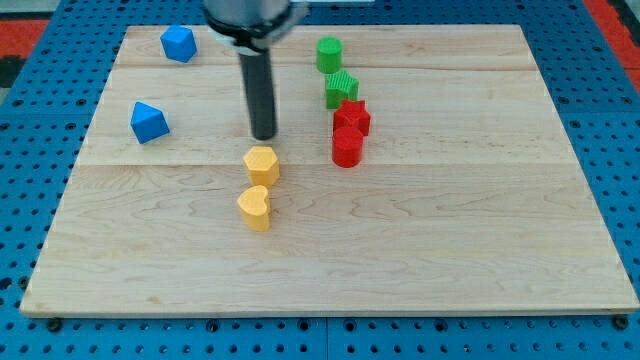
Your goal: Move the blue triangle above the yellow hexagon
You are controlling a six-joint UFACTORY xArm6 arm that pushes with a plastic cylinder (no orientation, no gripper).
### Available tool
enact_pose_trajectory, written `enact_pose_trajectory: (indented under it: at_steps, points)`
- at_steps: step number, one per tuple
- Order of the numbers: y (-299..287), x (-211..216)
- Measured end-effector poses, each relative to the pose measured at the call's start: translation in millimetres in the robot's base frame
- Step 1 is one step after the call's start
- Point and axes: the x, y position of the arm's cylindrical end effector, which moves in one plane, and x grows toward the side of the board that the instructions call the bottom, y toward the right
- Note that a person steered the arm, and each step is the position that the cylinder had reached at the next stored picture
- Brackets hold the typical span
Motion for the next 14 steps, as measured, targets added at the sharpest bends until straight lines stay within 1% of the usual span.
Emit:
enact_pose_trajectory:
  at_steps: [1, 2, 3, 4, 5, 6, 7, 8, 9, 10, 11, 13, 14]
  points:
    - [-45, 1]
    - [-73, 29]
    - [-119, 59]
    - [-193, 46]
    - [-182, -15]
    - [-111, -21]
    - [-136, 0]
    - [-136, 16]
    - [-87, 15]
    - [-57, 15]
    - [-50, 15]
    - [-8, 15]
    - [-61, -25]
